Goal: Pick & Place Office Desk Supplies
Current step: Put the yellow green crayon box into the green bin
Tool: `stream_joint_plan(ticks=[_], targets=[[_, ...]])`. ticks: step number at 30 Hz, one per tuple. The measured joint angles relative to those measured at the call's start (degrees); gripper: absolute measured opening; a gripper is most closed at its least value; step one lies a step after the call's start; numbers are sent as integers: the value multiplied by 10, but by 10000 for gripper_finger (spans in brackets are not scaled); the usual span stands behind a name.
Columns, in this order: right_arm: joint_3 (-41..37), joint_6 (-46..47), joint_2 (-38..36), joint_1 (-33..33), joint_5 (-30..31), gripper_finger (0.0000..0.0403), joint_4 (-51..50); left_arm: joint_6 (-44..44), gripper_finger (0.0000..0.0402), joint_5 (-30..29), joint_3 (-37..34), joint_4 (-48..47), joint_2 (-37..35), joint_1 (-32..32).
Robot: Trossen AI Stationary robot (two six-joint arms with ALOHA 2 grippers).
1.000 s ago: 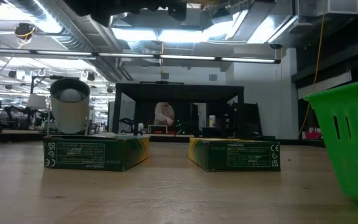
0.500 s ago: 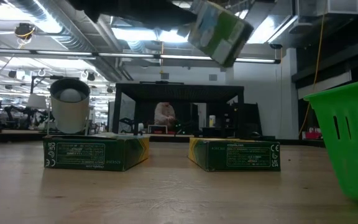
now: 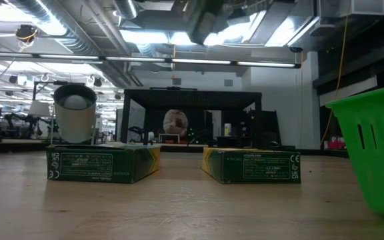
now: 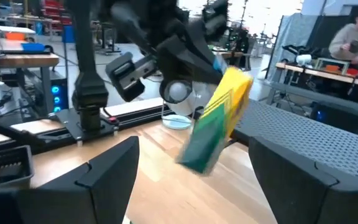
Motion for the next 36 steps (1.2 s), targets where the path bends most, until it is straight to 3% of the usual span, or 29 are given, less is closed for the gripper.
stream_joint_plan(ticks=[7, 18, 28, 36], targets=[[1, 28, 23, -39, 0, 304, -2, 79, 2, -106, 0, 5, 1, -35], [0, 53, 27, -53, -9, 304, 3, 89, 1, -139, 0, 9, 12, -71], [0, 73, 27, -83, -75, 304, 3, 106, 2, -160, 0, 53, 70, -96], [0, 74, 27, -83, -78, 303, 3, 109, 2, -177, 0, 56, 67, -122]])
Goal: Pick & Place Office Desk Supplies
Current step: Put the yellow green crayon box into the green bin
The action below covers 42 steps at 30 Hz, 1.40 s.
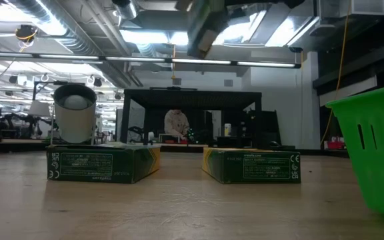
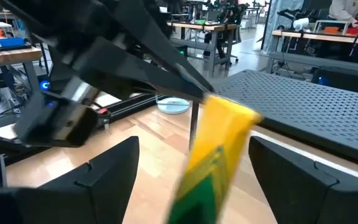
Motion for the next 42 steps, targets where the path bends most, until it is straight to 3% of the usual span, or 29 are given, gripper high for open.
stream_joint_plan(ticks=[7, 19, 23, 31, 36, 42], targets=[[0, 0, 0, 0, -6, 254, -6, 7, 2, -21, 0, 0, -13, -29], [0, -1, 0, 0, -17, 64, -9, 0, 2, -33, 1, -4, -25, -41], [0, 0, 0, -1, -16, 66, -15, -6, 14, -72, 1, -5, -27, -42], [-1, 15, -1, 0, -21, 69, -41, -33, 87, -103, 1, -35, -79, -74], [-1, 13, 0, 0, -24, 67, -43, -115, 117, -139, 1, -85, -123, -118], [-1, -42, -14, 8, -91, 67, -46, -179, 124, -157, 2, -139, -159, -177]])
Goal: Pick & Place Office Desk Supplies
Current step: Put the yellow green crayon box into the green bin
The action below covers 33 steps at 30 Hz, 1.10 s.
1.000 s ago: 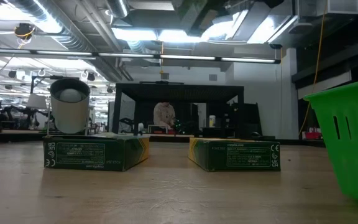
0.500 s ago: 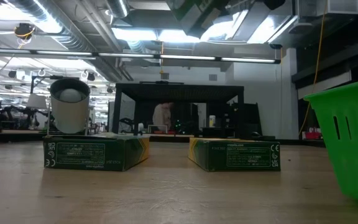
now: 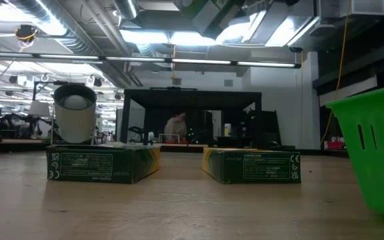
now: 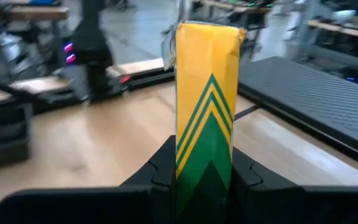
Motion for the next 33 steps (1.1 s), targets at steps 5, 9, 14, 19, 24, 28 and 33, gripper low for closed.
stream_joint_plan(ticks=[5, 9, 14, 19, 24, 28, 33], targets=[[0, -48, -25, 9, -110, 67, -57, -73, 117, -2, -19, -16, -17, -28], [7, -30, -48, 16, -213, 67, -151, -116, 109, -17, -41, -19, -21, -42], [51, 11, -61, 26, -346, 69, -243, -147, 101, -24, -71, -2, -20, -48], [94, 27, -60, 43, -457, 70, -322, -166, 98, -24, -92, 24, -20, -48], [105, 102, -60, 50, -571, 70, -396, -164, 99, -7, -108, 53, -20, -48], [97, 137, -60, 51, -597, 71, -417, -164, 98, -5, -108, 54, -19, -48], [68, 155, -59, 50, -612, 71, -413, -171, 100, 14, -108, 54, -16, -48]])
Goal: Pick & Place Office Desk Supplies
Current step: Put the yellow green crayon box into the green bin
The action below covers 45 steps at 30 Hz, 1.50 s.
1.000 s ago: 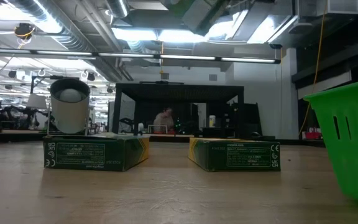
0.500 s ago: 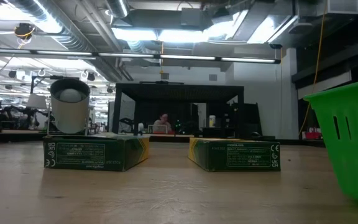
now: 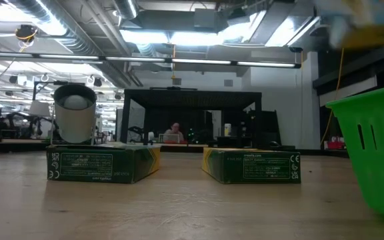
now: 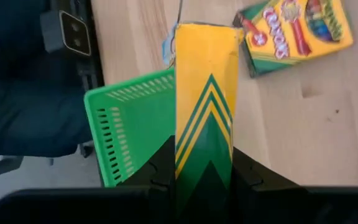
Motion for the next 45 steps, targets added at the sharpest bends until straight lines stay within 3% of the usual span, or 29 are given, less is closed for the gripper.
stream_joint_plan(ticks=[12, 29, 45], targets=[[-78, 3, 1, 1, -37, 72, 69, 1, 99, 6, 0, 1, 12, 3], [-80, -84, 40, 21, -13, 72, 94, 2, 95, 6, 0, 13, 12, 3], [-80, -90, 45, 17, 6, 72, 101, 4, 91, 7, 0, 13, 12, 3]])
